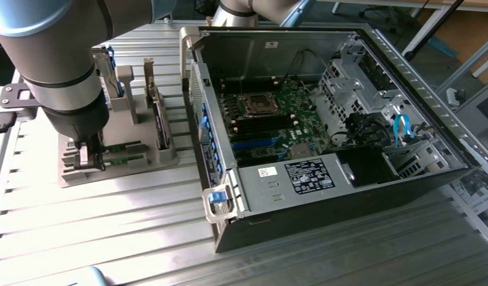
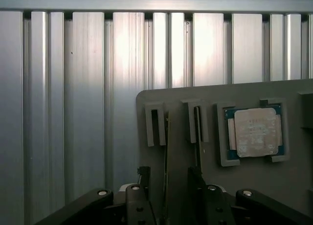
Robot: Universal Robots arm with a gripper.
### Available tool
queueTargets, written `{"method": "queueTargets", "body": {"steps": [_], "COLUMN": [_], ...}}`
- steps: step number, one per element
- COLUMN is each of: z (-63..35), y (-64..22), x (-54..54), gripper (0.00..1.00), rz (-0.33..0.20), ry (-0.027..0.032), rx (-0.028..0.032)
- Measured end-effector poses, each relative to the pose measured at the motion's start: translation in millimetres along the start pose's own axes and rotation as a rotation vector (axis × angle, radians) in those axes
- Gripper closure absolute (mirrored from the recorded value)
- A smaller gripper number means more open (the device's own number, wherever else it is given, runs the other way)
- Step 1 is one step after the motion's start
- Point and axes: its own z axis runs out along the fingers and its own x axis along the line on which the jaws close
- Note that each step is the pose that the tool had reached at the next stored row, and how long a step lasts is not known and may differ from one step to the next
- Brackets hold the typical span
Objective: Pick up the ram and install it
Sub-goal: 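Pick up the ram and move it above insertion slot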
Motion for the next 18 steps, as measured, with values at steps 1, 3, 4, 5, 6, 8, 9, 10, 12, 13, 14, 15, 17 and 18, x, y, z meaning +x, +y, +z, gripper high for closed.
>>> {"method": "queueTargets", "body": {"steps": [1, 3, 4, 5, 6, 8, 9, 10, 12, 13, 14, 15, 17, 18], "z": [0.4, 1.0, 1.4, 1.7, 2.1, 2.7, 3.0, 3.4, 3.9, 4.0, 4.0, 4.1, 4.3, 4.4], "y": [-0.5, -1.3, -1.8, -2.1, -2.5, -3.2, -3.5, -3.7, -3.8, -3.9, -3.9, -3.8, -3.5, -3.5], "x": [0.0, 0.0, 0.0, 0.0, 0.1, 0.0, 0.0, 0.0, 0.0, 0.0, 0.0, 0.0, 0.0, 0.0], "gripper": [0.56, 0.56, 0.56, 0.56, 0.56, 0.56, 0.56, 0.56, 0.56, 0.56, 0.56, 0.56, 0.56, 0.56], "rz": [0.000, 0.000, 0.000, 0.000, 0.000, 0.000, 0.000, 0.000, 0.000, 0.000, 0.000, 0.000, -0.001, -0.001], "ry": [0.0002, 0.0003, 0.0004, 0.0005, 0.0006, 0.0007, 0.0007, 0.0008, 0.0009, 0.0010, 0.0009, 0.0010, 0.0016, 0.0020], "rx": [0.0000, 0.0000, 0.0001, 0.0001, 0.0001, 0.0001, 0.0001, 0.0001, 0.0000, 0.0009, 0.0046, 0.0108, 0.0282, 0.0353]}}
